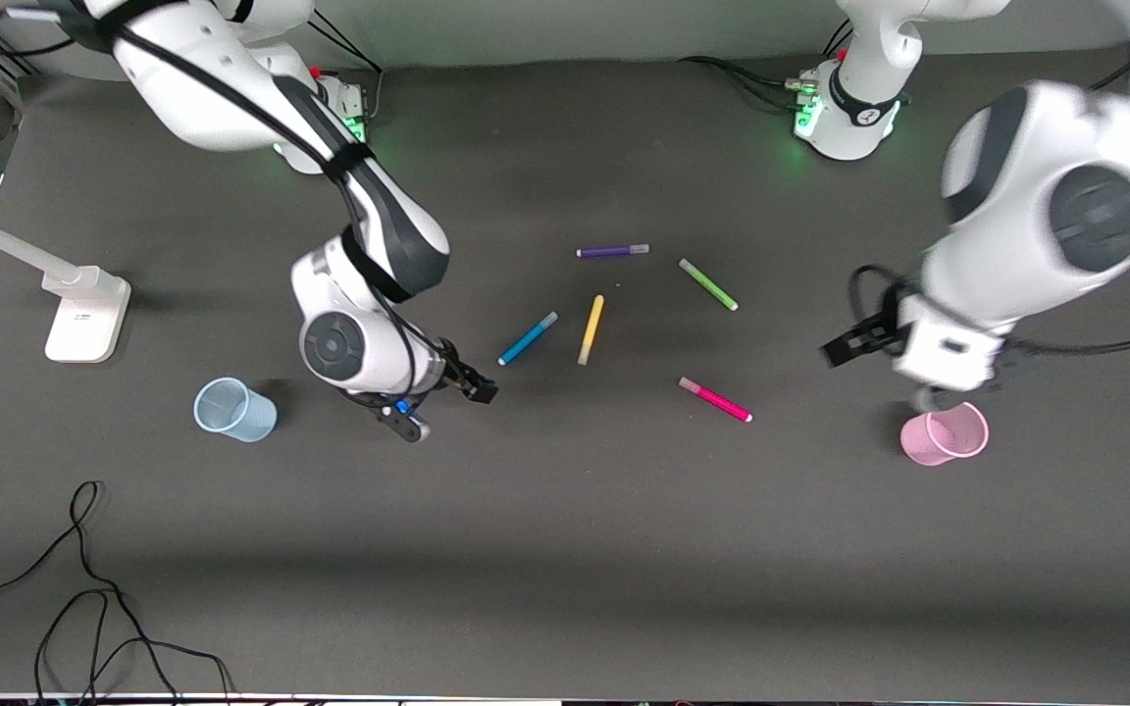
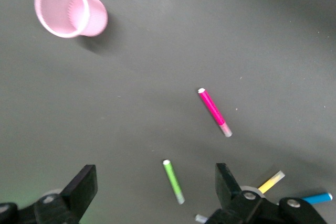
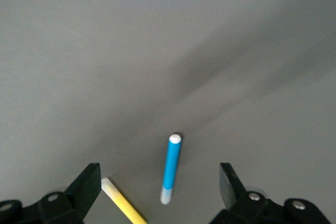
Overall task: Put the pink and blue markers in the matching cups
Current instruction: 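Reach the right gripper to the blue marker while the left gripper reaches the pink marker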
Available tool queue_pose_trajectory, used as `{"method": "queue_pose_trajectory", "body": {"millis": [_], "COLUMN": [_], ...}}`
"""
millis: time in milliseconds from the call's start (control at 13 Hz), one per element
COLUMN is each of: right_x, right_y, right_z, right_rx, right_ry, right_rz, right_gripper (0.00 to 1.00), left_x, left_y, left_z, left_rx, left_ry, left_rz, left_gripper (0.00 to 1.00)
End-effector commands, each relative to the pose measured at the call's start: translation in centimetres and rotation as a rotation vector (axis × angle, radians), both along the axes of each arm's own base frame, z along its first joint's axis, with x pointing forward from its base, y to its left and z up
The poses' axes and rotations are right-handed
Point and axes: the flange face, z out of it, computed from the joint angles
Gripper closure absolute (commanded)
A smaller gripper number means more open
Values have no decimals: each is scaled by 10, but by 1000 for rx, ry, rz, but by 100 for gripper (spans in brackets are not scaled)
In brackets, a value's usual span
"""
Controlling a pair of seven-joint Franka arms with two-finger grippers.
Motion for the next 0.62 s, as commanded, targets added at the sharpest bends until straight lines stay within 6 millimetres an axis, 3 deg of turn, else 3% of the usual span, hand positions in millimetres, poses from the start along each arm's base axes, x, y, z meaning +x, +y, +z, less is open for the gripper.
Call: {"method": "queue_pose_trajectory", "body": {"millis": [0, 77, 154, 308, 385, 538], "right_x": [-8, -14, -29, -42, -50, -55], "right_y": [-1, 0, 11, 10, 20, 23], "right_z": [-25, -35, -44, -62, -67, -75], "right_rx": [35, 31, 31, 28, 40, 41], "right_ry": [58, 71, 74, 52, 48, 49], "right_rz": [-95, -96, -80, -90, -82, -82], "right_gripper": [0, 0, 0, 1, 4, 14], "left_x": [8, 11, 12, 5, 3, 5], "left_y": [-2, -4, -21, -66, -83, -96], "left_z": [-17, -30, -54, -107, -125, -167], "left_rx": [26, 30, 43, 88, 96, 104], "left_ry": [5, 22, 39, 85, 87, 106], "left_rz": [51, 90, 151, 255, 305, 384], "left_gripper": [0, 0, 0, 0, 0, 0]}}
